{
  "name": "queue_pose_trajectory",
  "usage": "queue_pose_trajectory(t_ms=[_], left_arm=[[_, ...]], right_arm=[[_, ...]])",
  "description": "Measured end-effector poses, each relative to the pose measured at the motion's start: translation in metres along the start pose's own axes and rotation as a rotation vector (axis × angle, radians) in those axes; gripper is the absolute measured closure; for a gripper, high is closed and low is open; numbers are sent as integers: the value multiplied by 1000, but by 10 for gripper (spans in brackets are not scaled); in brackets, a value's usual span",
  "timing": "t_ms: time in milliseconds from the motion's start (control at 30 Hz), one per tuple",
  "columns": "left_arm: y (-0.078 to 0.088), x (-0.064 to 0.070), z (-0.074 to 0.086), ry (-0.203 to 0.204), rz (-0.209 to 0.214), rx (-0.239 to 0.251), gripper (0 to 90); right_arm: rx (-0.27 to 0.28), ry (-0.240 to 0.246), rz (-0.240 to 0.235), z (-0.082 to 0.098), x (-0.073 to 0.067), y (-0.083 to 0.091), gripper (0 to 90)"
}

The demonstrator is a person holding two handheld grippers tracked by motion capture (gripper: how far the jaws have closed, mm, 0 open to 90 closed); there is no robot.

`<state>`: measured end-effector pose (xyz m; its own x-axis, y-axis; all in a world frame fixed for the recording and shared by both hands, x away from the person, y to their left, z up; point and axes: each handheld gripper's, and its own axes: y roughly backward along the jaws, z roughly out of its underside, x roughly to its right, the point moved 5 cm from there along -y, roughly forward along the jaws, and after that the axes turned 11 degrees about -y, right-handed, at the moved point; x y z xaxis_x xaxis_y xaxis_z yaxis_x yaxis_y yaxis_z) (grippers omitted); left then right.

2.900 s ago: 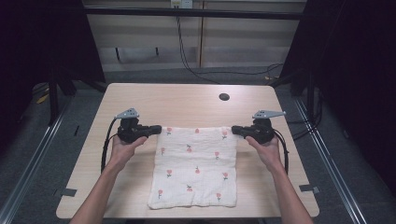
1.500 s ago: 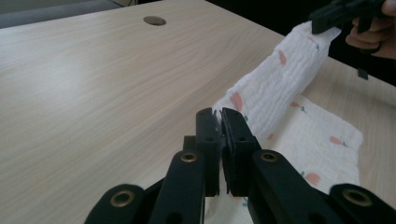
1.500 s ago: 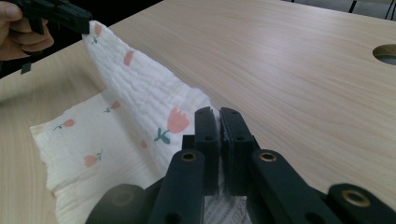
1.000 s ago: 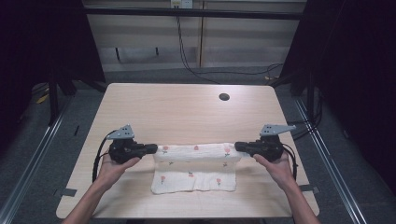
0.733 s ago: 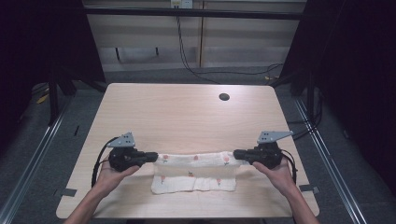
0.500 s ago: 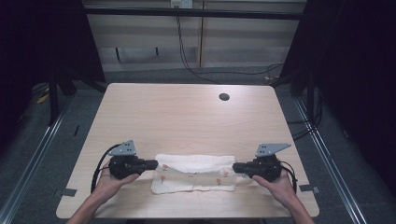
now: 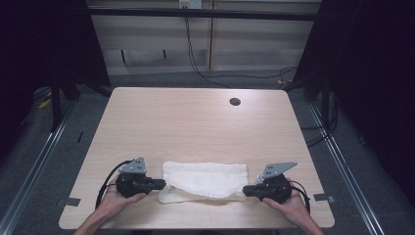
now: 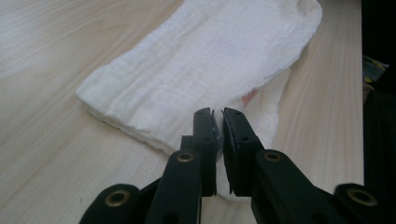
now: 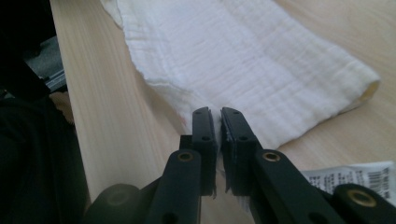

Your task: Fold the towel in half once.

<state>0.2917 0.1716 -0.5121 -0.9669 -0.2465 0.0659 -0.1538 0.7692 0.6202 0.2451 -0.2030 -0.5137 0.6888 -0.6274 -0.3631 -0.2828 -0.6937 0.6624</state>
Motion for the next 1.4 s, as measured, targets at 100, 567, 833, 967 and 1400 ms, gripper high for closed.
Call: queue_pose_trajectory(t_ms=[100,567,833,967,1400], left_arm=[[6,0,5,16,8,13,818],[-7,-13,4,65,-23,-24,661],[-14,-18,7,103,-23,-29,608],[-21,-16,6,94,-20,-61,594],[-37,-2,-10,24,-7,-77,784]], right_arm=[[-3,-8,3,6,-3,2,801],[66,-52,100,-13,9,3,535],[16,-62,199,-18,32,-19,457],[-18,-43,225,-15,31,-26,528],[-14,-34,248,-8,41,-12,848]])
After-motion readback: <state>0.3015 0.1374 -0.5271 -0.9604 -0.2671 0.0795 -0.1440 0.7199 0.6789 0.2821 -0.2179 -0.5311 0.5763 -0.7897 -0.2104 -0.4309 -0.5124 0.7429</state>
